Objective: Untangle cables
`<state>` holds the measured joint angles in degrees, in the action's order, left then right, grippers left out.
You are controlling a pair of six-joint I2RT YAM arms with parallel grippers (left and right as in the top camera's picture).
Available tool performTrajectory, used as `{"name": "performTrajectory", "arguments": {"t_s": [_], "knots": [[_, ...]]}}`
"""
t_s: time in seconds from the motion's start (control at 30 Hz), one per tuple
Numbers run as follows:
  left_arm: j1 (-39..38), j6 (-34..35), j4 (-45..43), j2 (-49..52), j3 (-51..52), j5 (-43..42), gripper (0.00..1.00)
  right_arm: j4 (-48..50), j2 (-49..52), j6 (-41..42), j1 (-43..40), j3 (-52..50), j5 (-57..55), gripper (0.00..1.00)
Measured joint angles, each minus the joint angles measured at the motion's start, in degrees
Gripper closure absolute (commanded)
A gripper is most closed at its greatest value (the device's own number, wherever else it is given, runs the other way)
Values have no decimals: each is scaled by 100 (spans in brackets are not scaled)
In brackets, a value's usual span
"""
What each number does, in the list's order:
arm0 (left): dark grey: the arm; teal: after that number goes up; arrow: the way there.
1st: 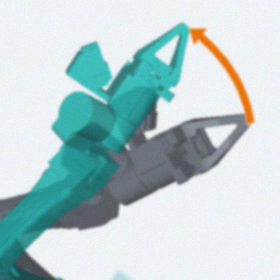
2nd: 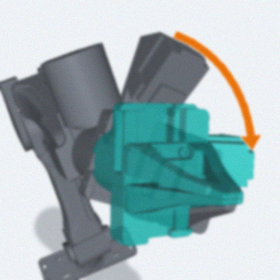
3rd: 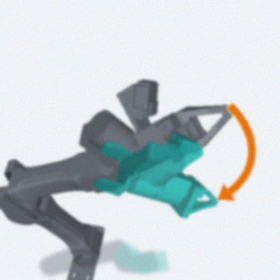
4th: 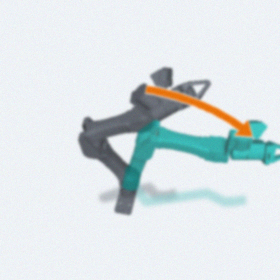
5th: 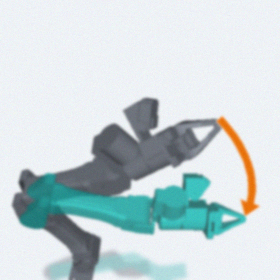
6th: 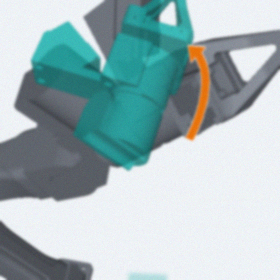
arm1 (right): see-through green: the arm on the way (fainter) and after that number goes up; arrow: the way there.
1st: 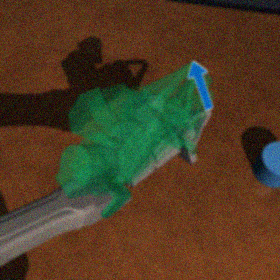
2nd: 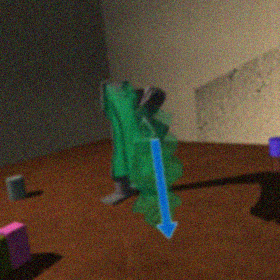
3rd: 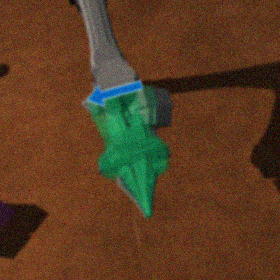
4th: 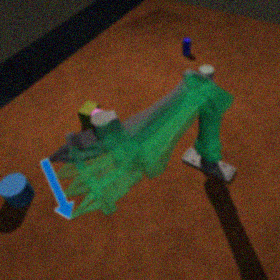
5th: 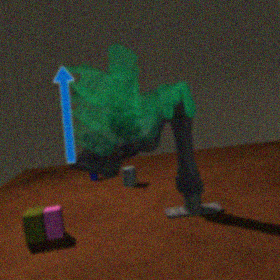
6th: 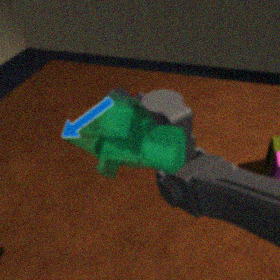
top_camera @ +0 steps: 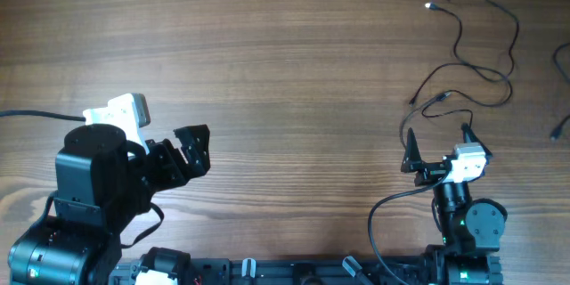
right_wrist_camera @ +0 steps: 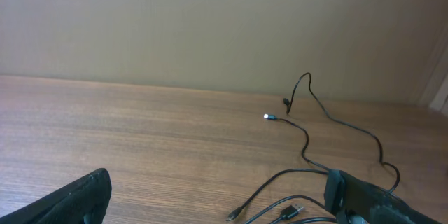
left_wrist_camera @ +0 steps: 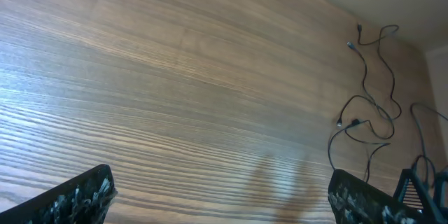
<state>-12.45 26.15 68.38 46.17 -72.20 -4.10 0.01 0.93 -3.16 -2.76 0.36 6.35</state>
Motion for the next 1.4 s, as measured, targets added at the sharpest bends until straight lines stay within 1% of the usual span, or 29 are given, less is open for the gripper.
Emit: {"name": "performTrajectory", "arguments": {"t_s": [0.43, 0.6, 0.7, 0.9, 1.07, 1.17, 1.23, 1.4], "knots": [[2, 0, 0, -4, 0, -2, 0, 0, 0, 0, 0, 0, 0, 0], [144, 0, -2, -236, 0, 0, 0, 0, 0, 0, 0, 0, 0, 0], [411, 0, 0, -669, 0, 0, 0, 0, 0, 0, 0, 0, 0, 0], [988, 0, 0, -1937, 0, 0, 0, 0, 0, 0, 0, 0, 0, 0], [1141, 0, 7, -2944, -4, 0, 0, 0, -4, 0, 0, 0, 0, 0], [1145, 0, 74, -3357, -4, 0, 0, 0, -4, -2, 0, 0, 0, 0], [1145, 0, 227, -3657, -15, 0, 0, 0, -4, -2, 0, 0, 0, 0], [1145, 0, 1119, -4004, -15, 0, 0, 0, -4, -17, 0, 0, 0, 0]]}}
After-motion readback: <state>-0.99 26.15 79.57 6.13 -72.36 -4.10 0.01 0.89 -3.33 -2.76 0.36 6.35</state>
